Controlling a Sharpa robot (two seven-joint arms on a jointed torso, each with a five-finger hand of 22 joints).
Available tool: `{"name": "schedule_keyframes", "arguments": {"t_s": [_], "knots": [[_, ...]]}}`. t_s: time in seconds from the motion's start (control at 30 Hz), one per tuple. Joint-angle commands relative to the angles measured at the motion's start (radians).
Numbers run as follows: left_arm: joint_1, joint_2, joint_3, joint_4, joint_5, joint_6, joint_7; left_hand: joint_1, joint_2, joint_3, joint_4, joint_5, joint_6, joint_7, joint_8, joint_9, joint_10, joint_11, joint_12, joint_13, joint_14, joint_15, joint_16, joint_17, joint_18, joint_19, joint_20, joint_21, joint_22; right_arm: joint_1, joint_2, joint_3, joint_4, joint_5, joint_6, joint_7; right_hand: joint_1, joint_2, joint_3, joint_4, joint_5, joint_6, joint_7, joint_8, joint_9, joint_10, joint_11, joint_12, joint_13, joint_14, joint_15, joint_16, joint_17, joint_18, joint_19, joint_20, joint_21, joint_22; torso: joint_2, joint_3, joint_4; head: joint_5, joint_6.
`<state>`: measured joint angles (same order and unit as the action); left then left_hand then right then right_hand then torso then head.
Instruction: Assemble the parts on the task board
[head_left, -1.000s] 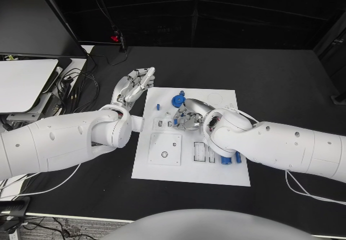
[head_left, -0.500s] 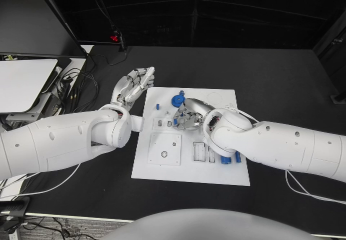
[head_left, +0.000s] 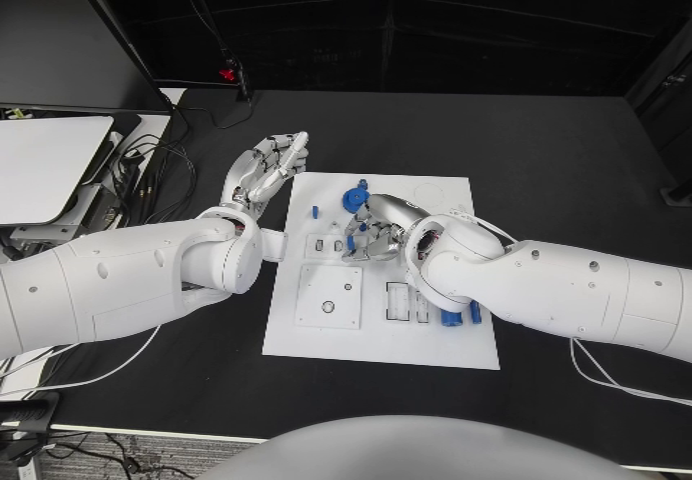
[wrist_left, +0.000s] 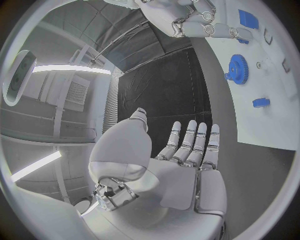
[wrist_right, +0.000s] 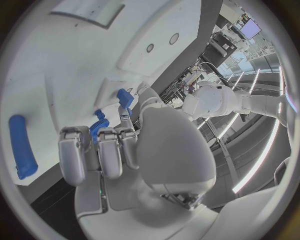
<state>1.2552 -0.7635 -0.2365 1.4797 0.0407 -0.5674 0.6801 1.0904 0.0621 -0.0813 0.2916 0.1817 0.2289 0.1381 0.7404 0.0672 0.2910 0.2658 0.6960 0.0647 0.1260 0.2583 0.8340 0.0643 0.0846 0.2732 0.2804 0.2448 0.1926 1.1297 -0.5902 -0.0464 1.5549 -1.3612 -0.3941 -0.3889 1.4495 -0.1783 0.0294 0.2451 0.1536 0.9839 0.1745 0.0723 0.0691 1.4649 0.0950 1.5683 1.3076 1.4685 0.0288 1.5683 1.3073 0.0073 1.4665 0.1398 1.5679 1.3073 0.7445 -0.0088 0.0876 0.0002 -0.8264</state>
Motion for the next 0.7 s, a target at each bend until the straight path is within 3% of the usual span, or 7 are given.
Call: {"name": "schedule_keyframes", "arguments": {"t_s": [0.03,0.2,0.3,0.5,0.7], "knots": [[0.002,0.001,0.001,0.0,-0.007,0.006,0.218,0.002,0.011,-0.008,0.0,0.006,0.009,0.16,0.002,-0.001,0.009,0.0,0.007,0.0,0.002,0.005,0.004,0.0,0.009,-0.001,0.006,0.007,0.002,0.001,-0.002,0.0,0.001,-0.014,-0.016,0.021,0.013,-0.003,-0.004,0.007,-0.01,-0.006,0.0,-0.001,0.001,0.106,0.007,0.003,0.263,0.102,0.008,0.002,0.263,-0.007,0.104,0.005,0.003,0.263,0.0,0.0,0.0,-0.001,-0.001],[0.002,0.002,0.001,-0.001,-0.007,0.007,0.218,0.003,0.012,-0.009,0.0,0.007,0.009,0.16,0.002,-0.001,0.009,0.0,0.007,0.0,0.002,0.005,0.004,0.0,0.009,-0.002,0.006,0.007,0.002,0.001,-0.002,0.0,0.003,-0.014,-0.042,0.031,0.022,-0.001,0.0,0.013,-0.012,-0.008,0.001,0.0,0.002,0.106,0.007,0.003,0.263,0.102,0.008,0.002,0.263,-0.007,0.104,0.006,0.003,0.263,0.0,0.0003,0.0002,-0.002,-0.001],[0.002,0.001,0.001,-0.001,-0.007,0.007,0.218,0.004,0.012,-0.009,0.0,0.007,0.009,0.16,0.002,-0.001,0.009,0.0,0.007,0.0,0.002,0.005,0.004,0.0,0.009,0.0,0.006,0.008,0.003,0.0,-0.004,0.0,0.005,-0.014,-0.087,0.053,0.023,0.0,0.001,0.015,-0.012,-0.008,0.001,0.0,0.002,0.106,0.007,0.003,0.263,0.102,0.008,0.002,0.263,-0.007,0.104,0.006,0.003,0.263,0.0,0.0004,0.0007,-0.004,-0.001],[0.002,-0.001,0.001,-0.004,-0.007,0.011,0.217,0.005,0.012,-0.01,-0.001,0.008,0.009,0.16,0.002,-0.001,0.009,0.001,0.007,0.0,0.002,0.005,0.005,0.0,0.009,0.003,0.007,0.011,0.005,0.0,-0.019,0.001,0.016,-0.007,-0.243,0.143,0.015,-0.006,-0.002,0.042,-0.011,-0.014,0.001,-0.001,0.002,0.106,0.007,0.003,0.263,0.102,0.011,0.002,0.263,-0.007,0.104,0.008,0.003,0.263,0.0,0.0007,0.0002,-0.003,0.002],[0.002,-0.008,0.001,-0.001,-0.05,0.027,0.204,0.019,0.011,-0.021,-0.001,0.009,0.006,0.16,-0.001,-0.002,0.004,0.001,0.006,-0.001,-0.001,0.007,0.005,0.0,0.008,0.054,0.012,0.056,0.034,0.01,-0.074,0.002,0.064,0.059,-0.403,0.278,0.002,0.001,-0.002,0.047,0.013,-0.013,0.001,0.002,0.003,0.106,0.007,0.003,0.263,0.102,0.011,0.002,0.263,-0.007,0.104,0.009,0.003,0.263,-0.001,-0.0002,0.0003,-0.001,0.005]]}}
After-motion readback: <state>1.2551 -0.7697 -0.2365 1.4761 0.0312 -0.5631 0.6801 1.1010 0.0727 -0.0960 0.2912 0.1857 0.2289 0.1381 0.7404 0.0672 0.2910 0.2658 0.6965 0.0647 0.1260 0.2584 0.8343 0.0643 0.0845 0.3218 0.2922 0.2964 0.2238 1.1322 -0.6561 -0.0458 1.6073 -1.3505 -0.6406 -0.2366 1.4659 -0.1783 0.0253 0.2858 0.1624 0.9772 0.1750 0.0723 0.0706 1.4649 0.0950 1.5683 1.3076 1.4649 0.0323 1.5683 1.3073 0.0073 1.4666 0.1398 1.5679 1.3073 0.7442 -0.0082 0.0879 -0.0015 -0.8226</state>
